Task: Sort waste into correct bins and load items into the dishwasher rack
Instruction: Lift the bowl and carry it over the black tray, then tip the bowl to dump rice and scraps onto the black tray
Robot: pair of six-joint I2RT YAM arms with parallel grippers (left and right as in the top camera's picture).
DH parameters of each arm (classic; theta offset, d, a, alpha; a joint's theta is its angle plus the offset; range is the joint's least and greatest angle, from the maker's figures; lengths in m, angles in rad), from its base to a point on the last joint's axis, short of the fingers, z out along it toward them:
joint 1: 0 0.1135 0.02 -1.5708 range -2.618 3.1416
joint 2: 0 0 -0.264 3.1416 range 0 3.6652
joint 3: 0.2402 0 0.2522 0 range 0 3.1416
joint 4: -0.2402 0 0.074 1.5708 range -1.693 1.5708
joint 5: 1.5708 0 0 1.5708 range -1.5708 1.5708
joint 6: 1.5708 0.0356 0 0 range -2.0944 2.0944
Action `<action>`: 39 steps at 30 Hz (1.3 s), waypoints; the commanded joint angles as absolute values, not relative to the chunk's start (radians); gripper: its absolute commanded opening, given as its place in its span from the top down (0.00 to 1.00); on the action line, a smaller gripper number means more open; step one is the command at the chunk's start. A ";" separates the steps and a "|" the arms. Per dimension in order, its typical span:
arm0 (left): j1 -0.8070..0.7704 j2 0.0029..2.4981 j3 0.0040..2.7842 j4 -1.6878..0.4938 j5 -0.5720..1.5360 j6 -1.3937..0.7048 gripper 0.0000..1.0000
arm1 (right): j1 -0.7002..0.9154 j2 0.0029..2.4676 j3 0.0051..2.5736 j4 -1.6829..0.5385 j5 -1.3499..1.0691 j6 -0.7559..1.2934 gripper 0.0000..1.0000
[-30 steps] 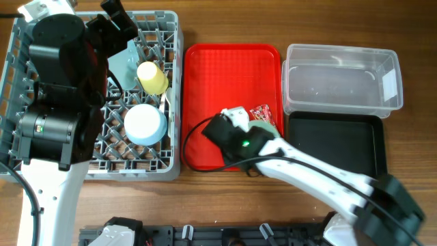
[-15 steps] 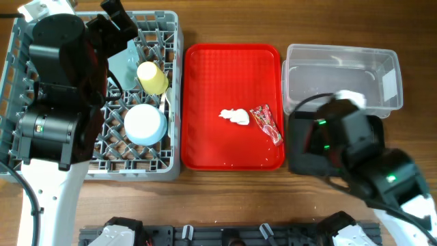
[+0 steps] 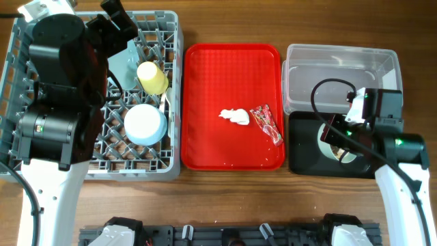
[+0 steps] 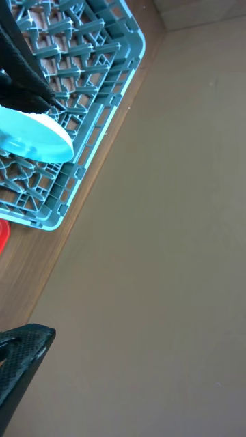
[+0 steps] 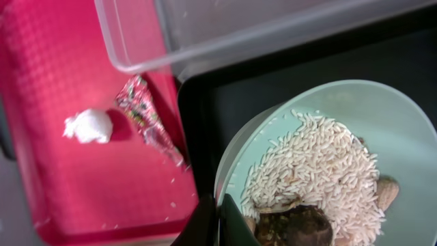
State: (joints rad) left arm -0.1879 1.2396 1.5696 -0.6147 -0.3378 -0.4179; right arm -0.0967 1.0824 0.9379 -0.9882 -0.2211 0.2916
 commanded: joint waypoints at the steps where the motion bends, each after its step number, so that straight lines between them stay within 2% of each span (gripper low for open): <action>1: -0.181 1.240 1.570 -0.612 -0.326 -0.430 0.00 | -0.167 1.121 0.935 -0.980 -0.465 0.183 0.96; 9: -0.181 1.240 1.570 -0.612 -0.326 -0.430 0.00 | -0.352 1.135 0.933 -0.961 -0.695 0.156 0.96; 13: -0.181 1.240 1.569 -0.612 -0.326 -0.430 0.00 | -0.449 1.138 0.873 -0.880 -0.719 0.156 0.96; 18: -0.181 1.240 1.570 -0.612 -0.326 -0.430 0.00 | -0.522 1.177 0.766 -0.751 -0.940 0.156 0.96; 21: -0.181 1.240 1.569 -0.612 -0.326 -0.430 0.00 | -0.545 1.220 0.720 -0.683 -0.980 0.157 0.96; 28: -0.181 1.240 1.570 -0.612 -0.326 -0.430 0.00 | -0.608 1.281 0.719 -0.736 -1.196 0.105 0.96; 33: -0.181 1.240 1.570 -0.612 -0.326 -0.430 0.00 | -0.713 1.281 0.719 -0.794 -1.214 0.099 0.96; 39: -0.181 1.240 1.570 -0.612 -0.326 -0.430 0.00 | -0.854 1.281 0.719 -0.846 -1.301 -0.003 0.96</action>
State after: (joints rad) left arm -0.1879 1.2396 1.5696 -0.6147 -0.3374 -0.4179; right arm -0.8078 1.2736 0.7219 -0.8333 -1.1835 0.0830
